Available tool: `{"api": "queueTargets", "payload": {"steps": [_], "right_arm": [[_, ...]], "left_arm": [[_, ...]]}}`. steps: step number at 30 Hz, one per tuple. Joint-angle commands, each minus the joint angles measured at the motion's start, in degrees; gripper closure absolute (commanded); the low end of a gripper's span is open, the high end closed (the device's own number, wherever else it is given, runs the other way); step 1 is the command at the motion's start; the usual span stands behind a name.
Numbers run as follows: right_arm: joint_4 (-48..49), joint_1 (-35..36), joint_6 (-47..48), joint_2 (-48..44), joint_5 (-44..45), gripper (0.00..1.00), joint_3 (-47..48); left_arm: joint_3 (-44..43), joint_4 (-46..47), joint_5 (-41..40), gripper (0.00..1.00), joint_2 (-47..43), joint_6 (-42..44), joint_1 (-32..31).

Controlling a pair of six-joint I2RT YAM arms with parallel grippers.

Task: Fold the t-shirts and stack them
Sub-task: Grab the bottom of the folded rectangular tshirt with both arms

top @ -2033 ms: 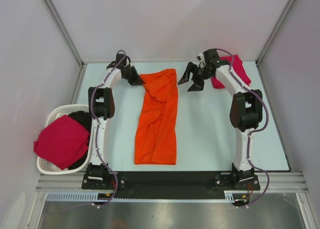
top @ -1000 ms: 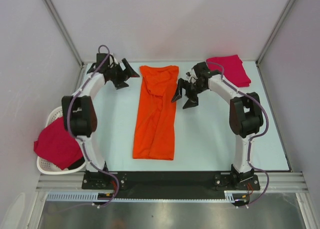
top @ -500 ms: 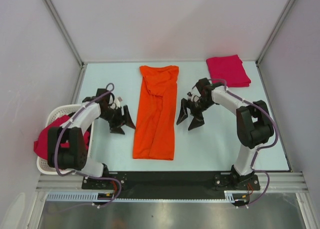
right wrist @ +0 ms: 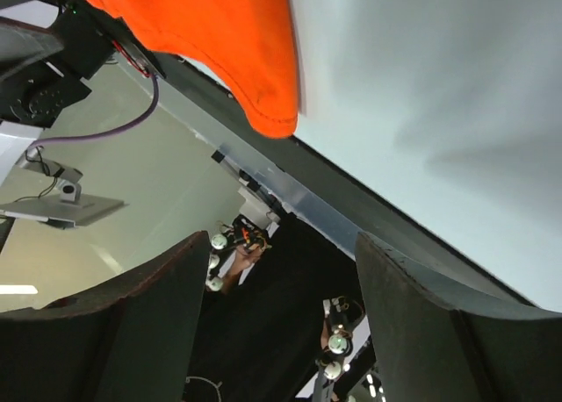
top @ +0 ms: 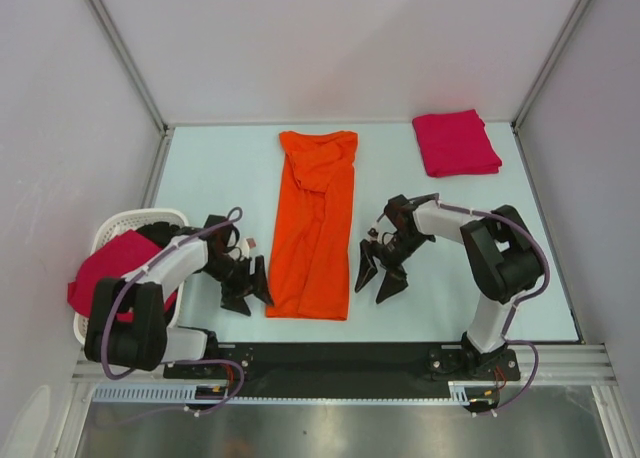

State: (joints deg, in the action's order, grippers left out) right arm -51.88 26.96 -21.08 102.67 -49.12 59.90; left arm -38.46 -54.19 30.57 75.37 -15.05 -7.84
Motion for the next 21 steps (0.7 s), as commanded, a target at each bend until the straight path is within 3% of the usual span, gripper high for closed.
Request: {"api": "queueTargets", "payload": {"steps": [1, 9, 14, 18, 21], "right_arm": [[7.7, 1.2, -2.4, 3.5, -4.9, 0.28, -0.9], [24.9, 3.3, -8.7, 10.5, -9.1, 0.29, -5.8], [39.8, 3.4, -15.1, 7.0, -8.8, 0.30, -12.3], [41.4, 3.4, -15.8, 6.2, -7.0, 0.31, -15.8], [35.3, 3.8, -12.6, 6.9, -6.9, 0.32, -14.2]], "left_arm": [[1.6, 5.3, 0.6, 0.25, 1.7, -2.2, -3.2], [-1.1, 7.3, 0.4, 0.25, 7.9, -6.7, -7.0], [-3.8, 7.7, -0.1, 0.24, 9.8, -7.8, -7.5], [-4.9, 7.5, -3.2, 0.24, 10.6, -7.4, -7.5], [-4.9, 7.2, -3.8, 0.24, 12.5, -6.7, -7.7]]}}
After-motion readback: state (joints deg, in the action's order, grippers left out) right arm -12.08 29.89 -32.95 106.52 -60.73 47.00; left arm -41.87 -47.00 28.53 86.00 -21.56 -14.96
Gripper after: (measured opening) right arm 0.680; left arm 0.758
